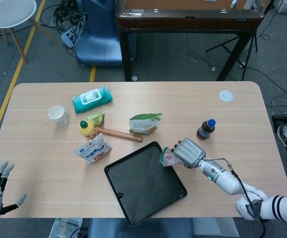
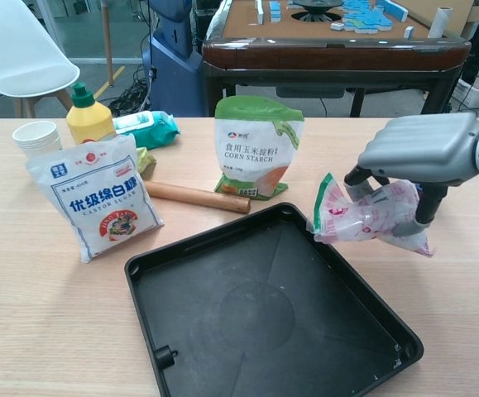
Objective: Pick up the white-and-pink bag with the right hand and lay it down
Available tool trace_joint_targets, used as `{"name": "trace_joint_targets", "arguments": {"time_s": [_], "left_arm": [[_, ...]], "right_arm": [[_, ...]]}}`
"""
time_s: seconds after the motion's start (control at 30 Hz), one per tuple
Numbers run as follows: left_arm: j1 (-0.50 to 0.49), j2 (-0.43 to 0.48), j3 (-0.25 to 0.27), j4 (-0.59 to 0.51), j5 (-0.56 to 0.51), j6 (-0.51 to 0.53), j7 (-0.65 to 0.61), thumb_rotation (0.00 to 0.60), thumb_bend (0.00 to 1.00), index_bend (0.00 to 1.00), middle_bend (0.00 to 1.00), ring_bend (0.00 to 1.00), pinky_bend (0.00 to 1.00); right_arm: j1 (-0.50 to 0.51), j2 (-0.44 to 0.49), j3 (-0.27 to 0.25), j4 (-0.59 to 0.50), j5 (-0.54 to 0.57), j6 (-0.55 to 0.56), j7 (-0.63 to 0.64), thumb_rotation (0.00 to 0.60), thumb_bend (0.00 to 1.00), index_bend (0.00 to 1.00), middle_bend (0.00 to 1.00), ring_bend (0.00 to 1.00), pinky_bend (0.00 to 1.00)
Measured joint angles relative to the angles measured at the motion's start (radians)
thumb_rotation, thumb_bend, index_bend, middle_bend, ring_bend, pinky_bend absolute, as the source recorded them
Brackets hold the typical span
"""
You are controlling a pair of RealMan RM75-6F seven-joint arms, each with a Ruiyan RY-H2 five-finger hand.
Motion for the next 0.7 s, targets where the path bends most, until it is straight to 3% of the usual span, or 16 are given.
{"name": "trace_joint_targets", "arguments": {"time_s": [0.7], "left_arm": [[0.003,0.004,0.001,-0.004,-0.003,0.003,0.002,0.600,0.18,0.08,0.01,0.00,0.05]], "right_arm": [[0.106,0.001,-0.040,-0.037,0.072,0.013,-0.264,0.600,0.66,0.61,0.58,0.58,0.75]]}}
